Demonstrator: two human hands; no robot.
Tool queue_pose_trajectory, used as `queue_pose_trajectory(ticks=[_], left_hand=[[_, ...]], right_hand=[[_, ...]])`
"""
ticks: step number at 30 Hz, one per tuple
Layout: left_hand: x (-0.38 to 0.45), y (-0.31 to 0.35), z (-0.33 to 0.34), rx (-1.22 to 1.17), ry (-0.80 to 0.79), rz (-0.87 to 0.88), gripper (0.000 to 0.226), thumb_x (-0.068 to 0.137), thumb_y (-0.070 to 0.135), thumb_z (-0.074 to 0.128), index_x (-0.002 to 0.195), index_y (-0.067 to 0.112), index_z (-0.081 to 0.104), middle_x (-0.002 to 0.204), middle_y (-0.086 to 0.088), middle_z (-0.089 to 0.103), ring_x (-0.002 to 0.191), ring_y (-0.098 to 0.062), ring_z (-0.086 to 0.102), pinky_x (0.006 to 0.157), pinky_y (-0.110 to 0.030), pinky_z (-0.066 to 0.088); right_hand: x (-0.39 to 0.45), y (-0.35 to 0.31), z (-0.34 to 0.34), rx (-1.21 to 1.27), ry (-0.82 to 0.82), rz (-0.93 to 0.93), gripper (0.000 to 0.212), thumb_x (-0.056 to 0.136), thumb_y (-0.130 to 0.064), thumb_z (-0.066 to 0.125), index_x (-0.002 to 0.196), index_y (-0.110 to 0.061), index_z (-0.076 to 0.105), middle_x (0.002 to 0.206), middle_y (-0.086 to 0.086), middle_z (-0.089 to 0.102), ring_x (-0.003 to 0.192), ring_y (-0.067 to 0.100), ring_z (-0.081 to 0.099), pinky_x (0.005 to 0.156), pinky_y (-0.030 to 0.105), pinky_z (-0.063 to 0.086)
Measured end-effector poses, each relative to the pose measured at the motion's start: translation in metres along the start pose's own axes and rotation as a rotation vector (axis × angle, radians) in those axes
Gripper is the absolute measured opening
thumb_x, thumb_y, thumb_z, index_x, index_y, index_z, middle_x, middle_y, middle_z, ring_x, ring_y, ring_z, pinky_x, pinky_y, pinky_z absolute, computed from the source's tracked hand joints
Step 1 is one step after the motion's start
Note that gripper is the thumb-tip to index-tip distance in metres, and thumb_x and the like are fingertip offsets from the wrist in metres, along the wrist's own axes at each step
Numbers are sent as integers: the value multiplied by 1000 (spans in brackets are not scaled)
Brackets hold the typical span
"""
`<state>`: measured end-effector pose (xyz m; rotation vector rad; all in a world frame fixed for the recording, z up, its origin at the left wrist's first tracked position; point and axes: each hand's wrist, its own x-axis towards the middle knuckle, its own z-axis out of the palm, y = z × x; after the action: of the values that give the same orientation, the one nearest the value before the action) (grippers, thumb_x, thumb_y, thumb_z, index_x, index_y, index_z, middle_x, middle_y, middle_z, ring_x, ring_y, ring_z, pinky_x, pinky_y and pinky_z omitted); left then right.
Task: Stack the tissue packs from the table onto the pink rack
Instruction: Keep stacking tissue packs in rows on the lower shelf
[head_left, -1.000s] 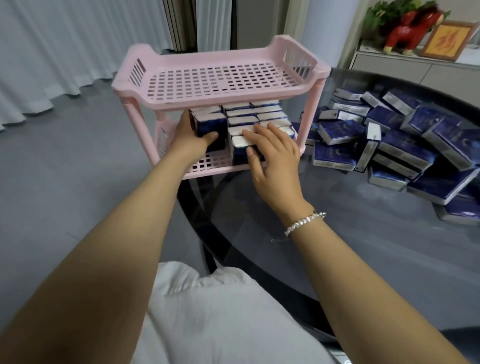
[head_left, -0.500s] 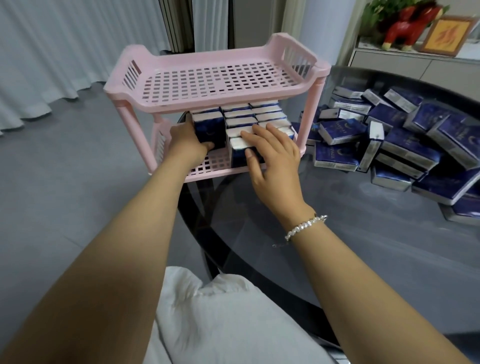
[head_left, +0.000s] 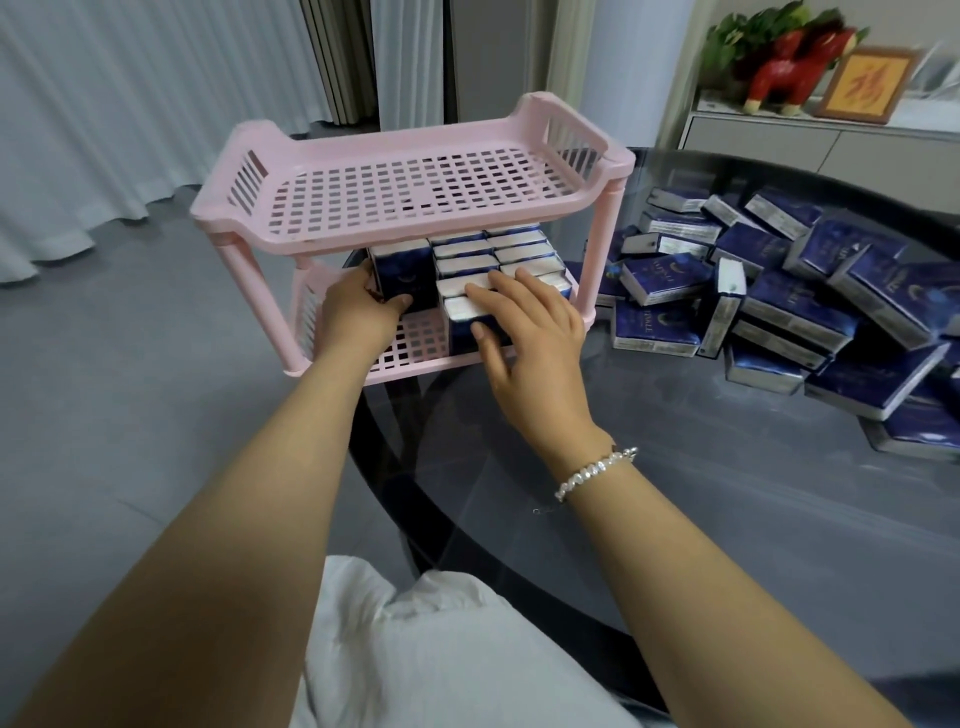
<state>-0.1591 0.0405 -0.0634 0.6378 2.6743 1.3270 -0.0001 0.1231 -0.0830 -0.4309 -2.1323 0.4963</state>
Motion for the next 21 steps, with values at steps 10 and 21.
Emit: queue_pose_trajectory(ticks=[10, 21], left_hand=[[-7, 4, -4, -56, -9, -6, 45, 88, 25, 63, 132, 22, 52, 129, -2, 61, 115, -22, 57, 84, -23, 38], [-33, 17, -9, -153, 146, -38, 57, 90, 33, 60, 141, 16, 40, 138, -4, 52, 125, -20, 50, 93, -23, 36]], right_hand=[[0, 0, 0, -13, -2, -8, 34, 88, -27, 50, 119, -22, 63, 129, -2, 59, 129, 21, 44, 106, 27, 18], [0, -1, 0, -19, -9, -1, 34, 88, -26, 53, 120, -22, 62, 130, 0, 58, 129, 22, 44, 105, 26, 17]])
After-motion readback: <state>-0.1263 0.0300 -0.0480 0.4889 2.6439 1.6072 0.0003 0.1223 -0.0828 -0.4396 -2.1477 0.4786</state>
